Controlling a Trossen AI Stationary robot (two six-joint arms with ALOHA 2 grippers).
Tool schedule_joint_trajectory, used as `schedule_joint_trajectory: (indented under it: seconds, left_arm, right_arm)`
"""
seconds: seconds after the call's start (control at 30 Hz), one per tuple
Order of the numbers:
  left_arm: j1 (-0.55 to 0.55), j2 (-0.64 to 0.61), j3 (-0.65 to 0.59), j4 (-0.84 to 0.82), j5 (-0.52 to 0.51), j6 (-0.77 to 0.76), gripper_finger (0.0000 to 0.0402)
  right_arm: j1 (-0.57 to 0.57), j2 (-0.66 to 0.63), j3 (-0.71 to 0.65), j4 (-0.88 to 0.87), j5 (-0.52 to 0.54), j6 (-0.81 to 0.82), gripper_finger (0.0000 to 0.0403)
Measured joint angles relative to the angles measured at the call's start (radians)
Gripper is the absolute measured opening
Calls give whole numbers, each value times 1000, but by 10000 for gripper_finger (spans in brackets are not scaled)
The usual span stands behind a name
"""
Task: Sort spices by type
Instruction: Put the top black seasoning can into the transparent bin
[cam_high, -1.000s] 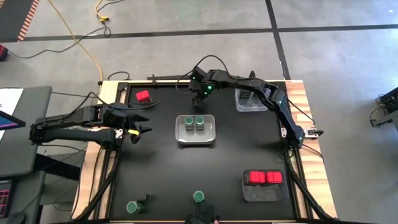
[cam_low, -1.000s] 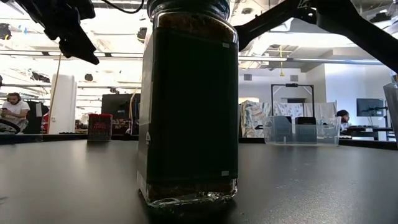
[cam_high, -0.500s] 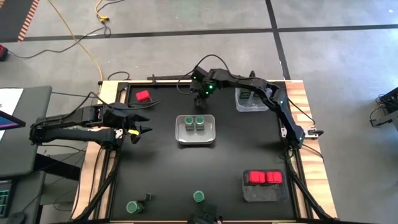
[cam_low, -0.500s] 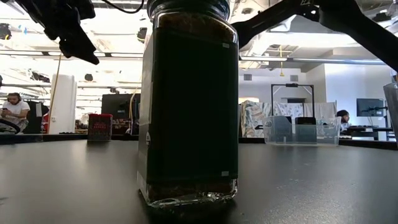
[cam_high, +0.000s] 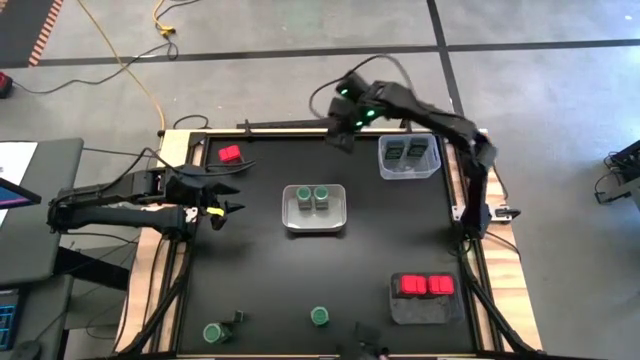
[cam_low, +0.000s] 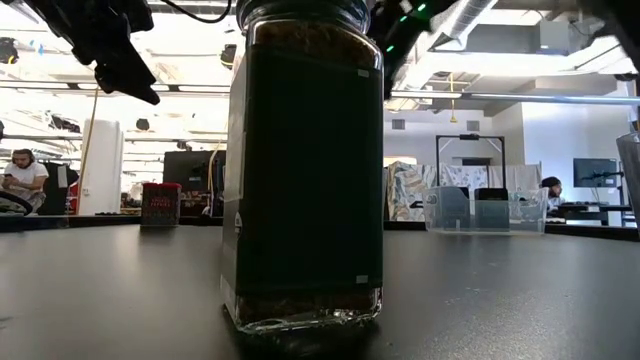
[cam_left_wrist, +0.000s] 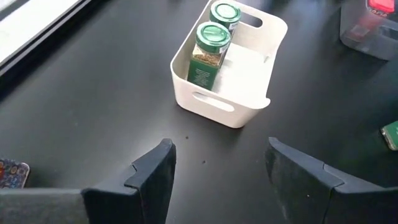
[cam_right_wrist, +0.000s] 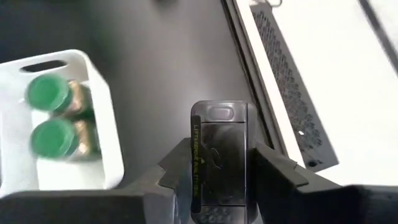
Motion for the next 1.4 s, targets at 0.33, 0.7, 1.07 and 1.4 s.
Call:
schedule_joint_trajectory:
  seconds: [0.33,0.7,1.07,1.4]
  left_arm:
    - [0,0,0,-2,-1,0,234]
    - [0,0,0,-2,-2,45,234]
    - [0,0,0,0,-2,46,234]
    - [0,0,0,0,-2,46,234]
  right_arm:
    - [-89,-332,-261,-108,-25,-73,155]
    - [-160,-627,-625,-139,-18,-43,156]
    - [-227,-717,-752,-265,100,-196,156]
    - [-224,-630,-796,-119,172,-304,158]
